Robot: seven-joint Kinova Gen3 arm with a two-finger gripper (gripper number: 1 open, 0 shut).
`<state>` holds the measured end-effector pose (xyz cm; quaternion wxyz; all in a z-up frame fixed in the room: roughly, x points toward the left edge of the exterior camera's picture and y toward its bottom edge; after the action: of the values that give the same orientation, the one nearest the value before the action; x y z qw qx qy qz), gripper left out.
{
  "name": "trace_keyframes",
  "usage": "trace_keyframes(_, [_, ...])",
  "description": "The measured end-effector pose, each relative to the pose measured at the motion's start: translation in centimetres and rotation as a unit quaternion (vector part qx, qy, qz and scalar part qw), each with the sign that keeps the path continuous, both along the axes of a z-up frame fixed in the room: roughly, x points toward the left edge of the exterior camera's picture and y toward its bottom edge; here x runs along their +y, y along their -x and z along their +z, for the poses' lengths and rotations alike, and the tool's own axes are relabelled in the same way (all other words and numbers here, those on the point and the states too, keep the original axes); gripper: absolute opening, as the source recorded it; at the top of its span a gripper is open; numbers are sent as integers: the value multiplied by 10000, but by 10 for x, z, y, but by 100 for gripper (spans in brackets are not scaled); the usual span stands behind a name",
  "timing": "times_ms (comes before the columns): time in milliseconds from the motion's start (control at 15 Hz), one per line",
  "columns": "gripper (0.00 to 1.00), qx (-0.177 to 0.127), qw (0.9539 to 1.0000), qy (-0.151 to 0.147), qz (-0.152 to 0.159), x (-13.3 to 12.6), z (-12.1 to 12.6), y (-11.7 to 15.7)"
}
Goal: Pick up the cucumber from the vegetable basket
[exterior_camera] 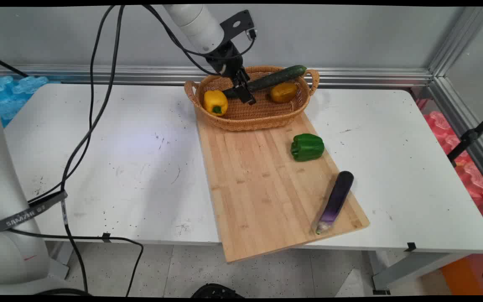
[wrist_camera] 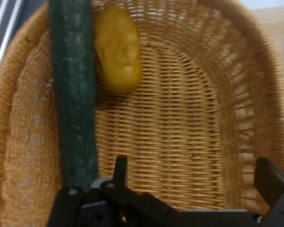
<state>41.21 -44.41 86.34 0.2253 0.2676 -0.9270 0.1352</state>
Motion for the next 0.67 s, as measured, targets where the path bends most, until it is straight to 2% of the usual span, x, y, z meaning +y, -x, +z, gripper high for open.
trace_keyframes(333, [100,-5,9999,120,-41,-29,-12,-16])
trace_keyframes(667, [100,115,9998,177,-44,-58,-25,-23])
